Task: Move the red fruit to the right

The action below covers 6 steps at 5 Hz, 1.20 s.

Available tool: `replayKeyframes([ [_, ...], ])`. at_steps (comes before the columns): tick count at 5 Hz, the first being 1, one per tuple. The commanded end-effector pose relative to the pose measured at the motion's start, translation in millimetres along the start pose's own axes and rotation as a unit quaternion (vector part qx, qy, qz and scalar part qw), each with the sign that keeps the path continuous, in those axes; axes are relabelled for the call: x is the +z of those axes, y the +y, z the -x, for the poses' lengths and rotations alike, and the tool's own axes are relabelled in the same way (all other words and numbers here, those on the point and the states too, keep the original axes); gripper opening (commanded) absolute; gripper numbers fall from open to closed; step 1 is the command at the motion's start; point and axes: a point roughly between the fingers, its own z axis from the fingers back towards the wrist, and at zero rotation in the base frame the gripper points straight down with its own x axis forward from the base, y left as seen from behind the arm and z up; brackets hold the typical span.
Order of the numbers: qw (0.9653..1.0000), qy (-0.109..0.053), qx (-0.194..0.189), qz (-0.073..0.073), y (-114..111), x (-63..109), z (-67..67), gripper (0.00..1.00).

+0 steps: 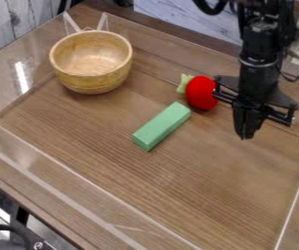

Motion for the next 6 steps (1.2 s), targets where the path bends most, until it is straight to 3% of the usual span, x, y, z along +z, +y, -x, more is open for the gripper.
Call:
replayKeyframes([
  [1,0.9991,-0.029,-0.03,0.005,-7.8,11.6,-18.8,0.0],
  [3,0.9985,-0.026,-0.049,0.007,-7.0,7.7,-20.1,0.0],
  [4,0.9993,-0.021,-0.029,0.01,-1.0,8.0,-27.3,1.0],
  [6,0.999,-0.025,0.034,0.012,27.7,12.2,-47.8,1.0],
])
